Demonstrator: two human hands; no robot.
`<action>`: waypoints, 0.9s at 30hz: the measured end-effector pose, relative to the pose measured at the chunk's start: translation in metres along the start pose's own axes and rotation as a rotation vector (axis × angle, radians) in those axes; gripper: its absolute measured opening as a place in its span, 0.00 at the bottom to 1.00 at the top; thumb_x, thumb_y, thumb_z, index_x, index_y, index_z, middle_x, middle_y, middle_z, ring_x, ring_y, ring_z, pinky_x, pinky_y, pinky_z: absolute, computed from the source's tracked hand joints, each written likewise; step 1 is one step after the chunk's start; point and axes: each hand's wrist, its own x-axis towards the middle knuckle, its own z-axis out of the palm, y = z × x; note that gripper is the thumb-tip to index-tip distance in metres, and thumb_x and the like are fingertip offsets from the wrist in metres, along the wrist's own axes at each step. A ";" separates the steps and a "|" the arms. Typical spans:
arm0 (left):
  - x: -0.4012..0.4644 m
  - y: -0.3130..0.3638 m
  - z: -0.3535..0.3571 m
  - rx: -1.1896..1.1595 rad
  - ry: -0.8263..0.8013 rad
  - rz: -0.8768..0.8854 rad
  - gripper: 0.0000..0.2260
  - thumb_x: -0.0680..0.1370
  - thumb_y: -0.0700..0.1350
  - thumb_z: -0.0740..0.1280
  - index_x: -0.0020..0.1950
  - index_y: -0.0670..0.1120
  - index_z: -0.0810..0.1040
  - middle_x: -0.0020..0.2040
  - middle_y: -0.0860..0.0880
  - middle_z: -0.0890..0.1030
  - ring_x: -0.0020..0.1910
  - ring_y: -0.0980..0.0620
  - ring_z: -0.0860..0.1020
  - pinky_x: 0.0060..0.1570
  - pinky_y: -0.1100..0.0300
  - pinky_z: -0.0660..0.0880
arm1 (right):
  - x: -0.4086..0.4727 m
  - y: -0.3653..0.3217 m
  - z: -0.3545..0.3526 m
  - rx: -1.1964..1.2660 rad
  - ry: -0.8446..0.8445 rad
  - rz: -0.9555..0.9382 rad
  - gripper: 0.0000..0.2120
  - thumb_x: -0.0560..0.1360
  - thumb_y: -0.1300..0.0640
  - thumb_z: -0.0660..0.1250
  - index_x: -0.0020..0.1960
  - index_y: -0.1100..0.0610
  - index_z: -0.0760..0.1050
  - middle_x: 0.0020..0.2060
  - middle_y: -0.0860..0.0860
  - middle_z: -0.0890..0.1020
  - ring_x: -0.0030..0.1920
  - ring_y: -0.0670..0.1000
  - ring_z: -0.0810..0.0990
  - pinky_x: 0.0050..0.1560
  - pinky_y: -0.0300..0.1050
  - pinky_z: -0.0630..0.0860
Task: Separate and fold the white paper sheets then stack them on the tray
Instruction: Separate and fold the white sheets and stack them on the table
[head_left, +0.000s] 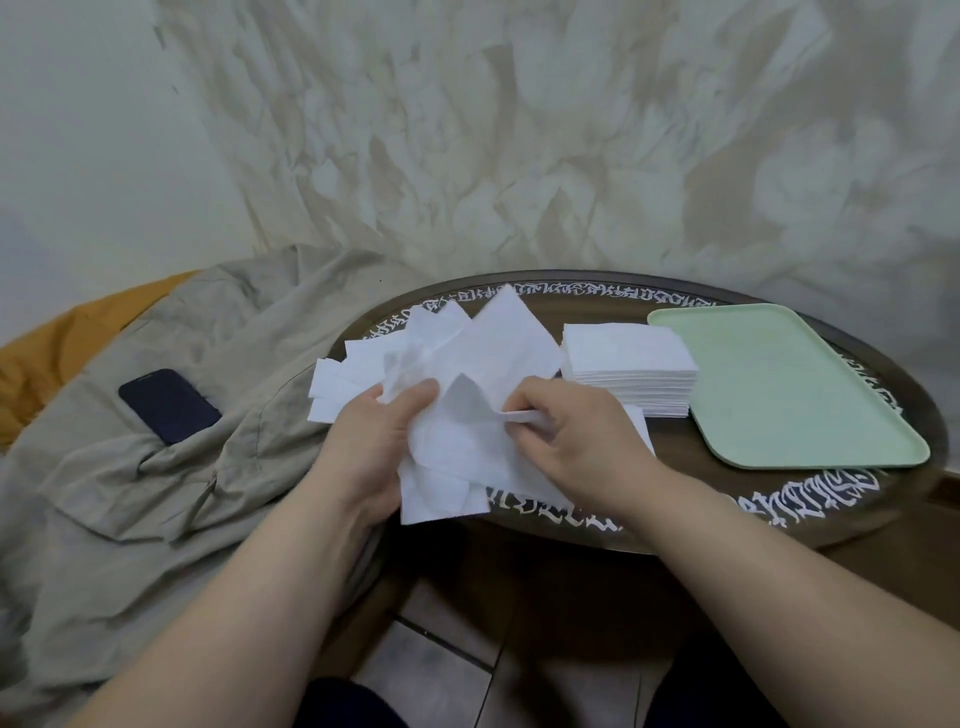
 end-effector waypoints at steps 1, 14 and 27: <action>0.002 0.002 -0.002 0.147 0.024 0.055 0.04 0.78 0.38 0.67 0.48 0.43 0.82 0.44 0.44 0.86 0.42 0.46 0.84 0.45 0.54 0.80 | 0.001 0.005 -0.005 -0.080 0.016 -0.089 0.04 0.71 0.62 0.70 0.41 0.55 0.77 0.40 0.50 0.82 0.47 0.54 0.77 0.45 0.47 0.75; 0.000 0.011 0.015 0.324 -0.199 0.006 0.06 0.79 0.34 0.64 0.46 0.41 0.80 0.38 0.46 0.85 0.35 0.50 0.83 0.34 0.60 0.80 | 0.012 0.024 -0.030 -0.060 -0.108 -0.051 0.03 0.73 0.59 0.71 0.43 0.55 0.77 0.56 0.48 0.78 0.53 0.51 0.77 0.53 0.47 0.72; 0.002 0.007 0.017 0.201 -0.148 0.009 0.04 0.79 0.39 0.66 0.50 0.41 0.81 0.43 0.45 0.86 0.40 0.50 0.84 0.39 0.58 0.82 | 0.015 0.032 -0.029 0.055 -0.096 0.116 0.09 0.73 0.59 0.70 0.39 0.63 0.74 0.33 0.55 0.77 0.37 0.56 0.72 0.35 0.38 0.64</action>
